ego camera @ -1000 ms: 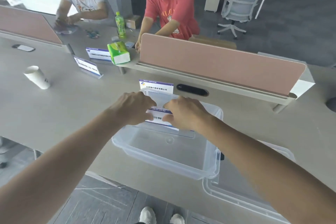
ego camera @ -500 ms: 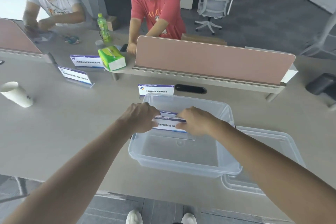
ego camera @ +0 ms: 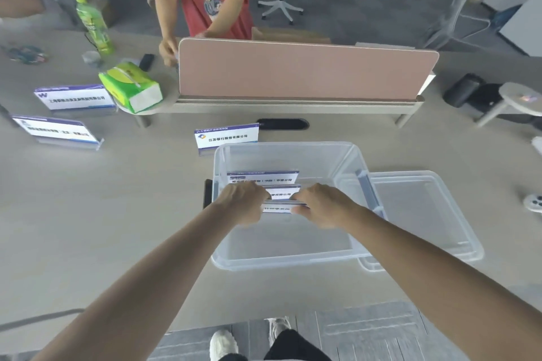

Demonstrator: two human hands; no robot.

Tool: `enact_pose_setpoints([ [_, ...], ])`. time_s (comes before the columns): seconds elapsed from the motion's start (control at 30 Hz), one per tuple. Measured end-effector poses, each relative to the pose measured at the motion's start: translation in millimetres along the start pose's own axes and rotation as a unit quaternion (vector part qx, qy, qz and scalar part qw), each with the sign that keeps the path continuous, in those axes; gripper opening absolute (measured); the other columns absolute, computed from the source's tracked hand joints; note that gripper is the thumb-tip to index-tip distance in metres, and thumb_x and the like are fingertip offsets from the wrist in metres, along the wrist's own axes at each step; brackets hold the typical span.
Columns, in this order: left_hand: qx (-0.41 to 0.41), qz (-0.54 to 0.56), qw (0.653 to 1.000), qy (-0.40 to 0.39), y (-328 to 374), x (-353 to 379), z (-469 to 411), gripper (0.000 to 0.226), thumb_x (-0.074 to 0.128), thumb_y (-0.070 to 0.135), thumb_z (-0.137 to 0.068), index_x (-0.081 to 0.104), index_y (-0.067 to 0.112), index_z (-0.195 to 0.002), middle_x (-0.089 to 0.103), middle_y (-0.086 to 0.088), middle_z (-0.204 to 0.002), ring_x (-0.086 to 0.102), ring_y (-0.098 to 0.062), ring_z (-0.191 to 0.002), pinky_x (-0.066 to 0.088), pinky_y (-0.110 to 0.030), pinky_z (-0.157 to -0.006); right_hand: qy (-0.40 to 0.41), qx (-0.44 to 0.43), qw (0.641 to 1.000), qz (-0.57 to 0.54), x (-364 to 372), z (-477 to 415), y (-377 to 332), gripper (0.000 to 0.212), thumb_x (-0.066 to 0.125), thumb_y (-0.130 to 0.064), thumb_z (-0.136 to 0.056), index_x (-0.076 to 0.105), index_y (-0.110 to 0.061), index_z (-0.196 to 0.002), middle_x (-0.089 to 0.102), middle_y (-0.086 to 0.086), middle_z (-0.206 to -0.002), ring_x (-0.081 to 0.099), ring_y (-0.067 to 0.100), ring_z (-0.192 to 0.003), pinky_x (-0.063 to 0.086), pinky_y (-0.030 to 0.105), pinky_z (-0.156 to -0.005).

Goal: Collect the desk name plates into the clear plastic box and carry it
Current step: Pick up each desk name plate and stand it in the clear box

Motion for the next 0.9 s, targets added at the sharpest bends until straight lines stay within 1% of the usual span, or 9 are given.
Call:
enact_pose_setpoints([
  [0.07, -0.005, 0.015, 0.999, -0.030, -1, 15, -11, 0.037, 0.048, 0.016, -0.091, 0.062, 0.029, -0.123, 0.063, -0.008, -0.119, 0.064, -0.031, -0.106, 0.054, -0.037, -0.082, -0.017, -0.007, 1.000, -0.006, 11, -9, 10, 0.020, 0.049, -0.038, -0.098, 0.057, -0.023, -0.086, 0.061, 0.006, -0.089, 0.061, 0.032, -0.087, 0.044, 0.034, -0.068],
  [0.17, -0.014, 0.008, 0.998, -0.060, -4, 37, -25, 0.043, 0.046, 0.010, -0.089, 0.062, 0.031, -0.122, 0.066, -0.005, -0.116, 0.065, -0.031, -0.103, 0.054, -0.036, -0.081, -0.031, -0.025, 0.999, -0.010, 35, -29, 20, 0.023, 0.048, -0.037, -0.099, 0.063, -0.030, -0.115, 0.067, 0.007, -0.104, 0.063, 0.032, -0.096, 0.050, 0.037, -0.077],
  [0.27, -0.019, -0.017, 0.995, -0.094, -3, 52, -32, 0.046, 0.046, 0.004, -0.086, 0.062, 0.029, -0.121, 0.066, -0.003, -0.112, 0.065, -0.029, -0.101, 0.047, -0.032, -0.074, -0.041, -0.053, 0.998, 0.000, 56, -45, 22, 0.028, 0.047, -0.036, -0.100, 0.060, -0.034, -0.125, 0.069, 0.004, -0.111, 0.064, 0.032, -0.100, 0.051, 0.038, -0.082],
  [0.43, -0.030, -0.023, 0.988, -0.149, -7, 76, -37, 0.044, 0.046, 0.002, -0.085, 0.061, 0.024, -0.120, 0.065, -0.003, -0.111, 0.065, -0.027, -0.098, 0.052, -0.033, -0.077, -0.039, -0.082, 0.996, 0.009, 80, -62, 22, 0.029, 0.045, -0.035, -0.101, 0.060, -0.032, -0.125, 0.069, 0.002, -0.112, 0.064, 0.032, -0.099, 0.052, 0.038, -0.080],
  [0.53, -0.024, 0.073, 0.987, -0.140, -15, 61, -42, 0.034, 0.050, 0.023, -0.090, 0.060, 0.031, -0.121, 0.066, 0.006, -0.116, 0.063, -0.020, -0.104, 0.053, -0.038, -0.087, -0.047, -0.079, 0.996, 0.008, 92, -65, 25, 0.022, 0.046, -0.034, -0.100, 0.062, -0.021, -0.107, 0.068, 0.009, -0.099, 0.064, 0.034, -0.090, 0.047, 0.036, -0.070],
  [0.6, -0.020, 0.162, 0.983, -0.088, -27, 34, -47, 0.032, 0.053, 0.039, -0.089, 0.061, 0.034, -0.120, 0.069, 0.016, -0.110, 0.063, -0.011, -0.102, 0.053, -0.037, -0.089, -0.055, -0.066, 0.996, -0.010, 97, -66, 29, 0.024, 0.047, -0.034, -0.100, 0.056, -0.016, -0.086, 0.061, 0.008, -0.079, 0.059, 0.035, -0.077, 0.041, 0.034, -0.063],
  [0.7, -0.024, 0.203, 0.976, 0.071, -54, -6, -51, 0.024, 0.053, 0.034, -0.089, 0.068, 0.030, -0.107, 0.071, 0.013, -0.099, 0.067, -0.013, -0.091, 0.056, -0.037, -0.079, -0.048, -0.054, 0.997, -0.015, 97, -70, 31, 0.031, 0.047, -0.035, -0.099, 0.042, -0.018, -0.074, 0.037, -0.002, -0.058, 0.045, 0.031, -0.067, 0.035, 0.033, -0.060],
  [0.8, 0.014, 0.149, 0.963, 0.226, -69, -26, -44, 0.021, 0.054, 0.021, -0.088, 0.071, 0.020, -0.100, 0.070, 0.001, -0.093, 0.064, -0.026, -0.087, 0.052, -0.042, -0.081, -0.037, -0.065, 0.997, 0.002, 90, -73, 23, 0.026, 0.049, -0.035, -0.098, 0.044, -0.018, -0.078, 0.052, 0.003, -0.067, 0.051, 0.033, -0.070, 0.035, 0.032, -0.062],
  [0.9, -0.038, 0.118, 0.948, 0.294, -85, -30, -35, 0.033, 0.058, 0.020, -0.084, 0.064, 0.014, -0.117, 0.060, -0.012, -0.115, 0.056, -0.037, -0.103, 0.052, -0.049, -0.083, 0.007, -0.096, 0.995, 0.003, 82, -76, 7, 0.017, 0.051, -0.033, -0.095, 0.054, -0.017, -0.090, 0.067, 0.006, -0.088, 0.064, 0.033, -0.083, 0.036, 0.031, -0.060],
])
Point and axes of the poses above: each hand's wrist, its own z-axis away from the middle knuckle, its own x-axis out of the palm, y = z × x, the point moved 8 cm from there along -z, towards the middle knuckle
